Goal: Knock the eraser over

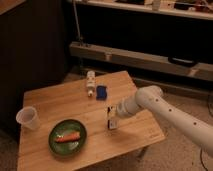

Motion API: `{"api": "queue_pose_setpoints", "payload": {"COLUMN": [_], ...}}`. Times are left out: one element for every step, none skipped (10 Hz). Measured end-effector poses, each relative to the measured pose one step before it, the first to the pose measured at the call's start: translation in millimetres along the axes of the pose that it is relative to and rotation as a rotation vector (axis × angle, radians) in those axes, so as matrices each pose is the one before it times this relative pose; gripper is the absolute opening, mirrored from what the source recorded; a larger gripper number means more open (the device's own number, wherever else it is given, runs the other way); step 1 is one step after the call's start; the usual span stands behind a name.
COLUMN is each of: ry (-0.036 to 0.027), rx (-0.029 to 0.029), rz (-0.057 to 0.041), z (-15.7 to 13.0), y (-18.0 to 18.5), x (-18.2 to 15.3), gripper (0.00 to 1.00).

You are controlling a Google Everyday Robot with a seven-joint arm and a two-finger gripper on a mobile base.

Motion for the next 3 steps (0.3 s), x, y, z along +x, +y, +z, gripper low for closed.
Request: {"api": "queue_pose_setpoints", "payload": {"ry": [0.02223, 0.02881, 0.02876], "rx": [-0.02268, -0.02241, -0.01424], "rz": [-0.0076, -0.00359, -0.0012], "z": [3.93, -0.02, -0.69], "y": [-3.72, -0.95, 2.61], "x": [6.98, 5.39, 3.32], "gripper": [0.0, 0.02, 0.04]}}
